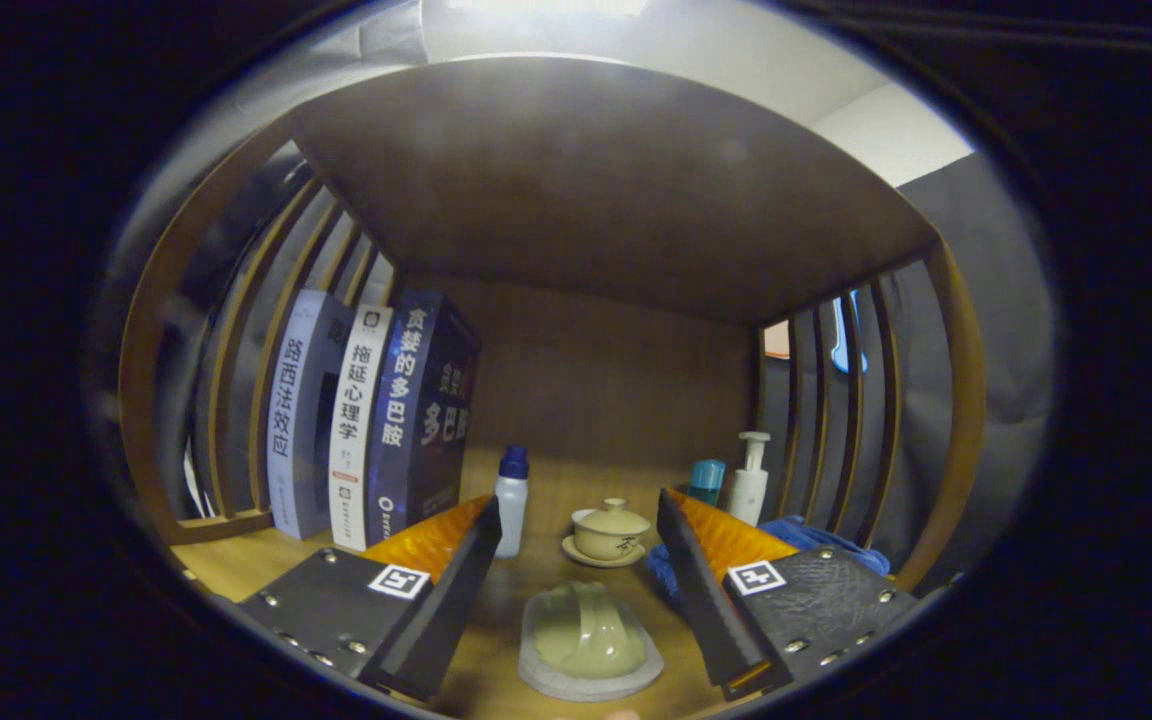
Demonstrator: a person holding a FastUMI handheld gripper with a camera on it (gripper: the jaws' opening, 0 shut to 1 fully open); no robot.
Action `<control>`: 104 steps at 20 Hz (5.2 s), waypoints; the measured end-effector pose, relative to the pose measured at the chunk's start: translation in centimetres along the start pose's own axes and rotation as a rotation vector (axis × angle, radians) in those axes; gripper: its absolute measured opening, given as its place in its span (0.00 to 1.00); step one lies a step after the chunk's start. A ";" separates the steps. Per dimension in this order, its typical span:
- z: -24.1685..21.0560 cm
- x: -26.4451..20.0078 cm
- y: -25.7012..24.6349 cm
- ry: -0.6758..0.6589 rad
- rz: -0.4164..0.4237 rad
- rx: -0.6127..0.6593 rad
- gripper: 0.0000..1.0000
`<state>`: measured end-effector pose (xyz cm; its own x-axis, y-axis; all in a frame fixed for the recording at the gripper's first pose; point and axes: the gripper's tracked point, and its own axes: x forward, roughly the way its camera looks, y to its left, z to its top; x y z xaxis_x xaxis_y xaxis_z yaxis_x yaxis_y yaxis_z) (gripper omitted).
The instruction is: Pull open the drawer, take out the items inside it, and place them on the countertop above the cabinet.
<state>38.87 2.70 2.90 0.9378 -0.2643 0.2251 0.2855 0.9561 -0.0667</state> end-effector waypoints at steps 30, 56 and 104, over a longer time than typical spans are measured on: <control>-8.4 -35.1 -4.5 0.366 0.163 0.082 0.95; -9.6 -27.8 -4.2 0.340 0.103 0.114 0.97; -7.4 -16.8 -6.4 0.376 0.110 0.185 0.97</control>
<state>22.79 0.06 -7.64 0.9772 -0.1548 -0.1455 0.1718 0.9787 0.1126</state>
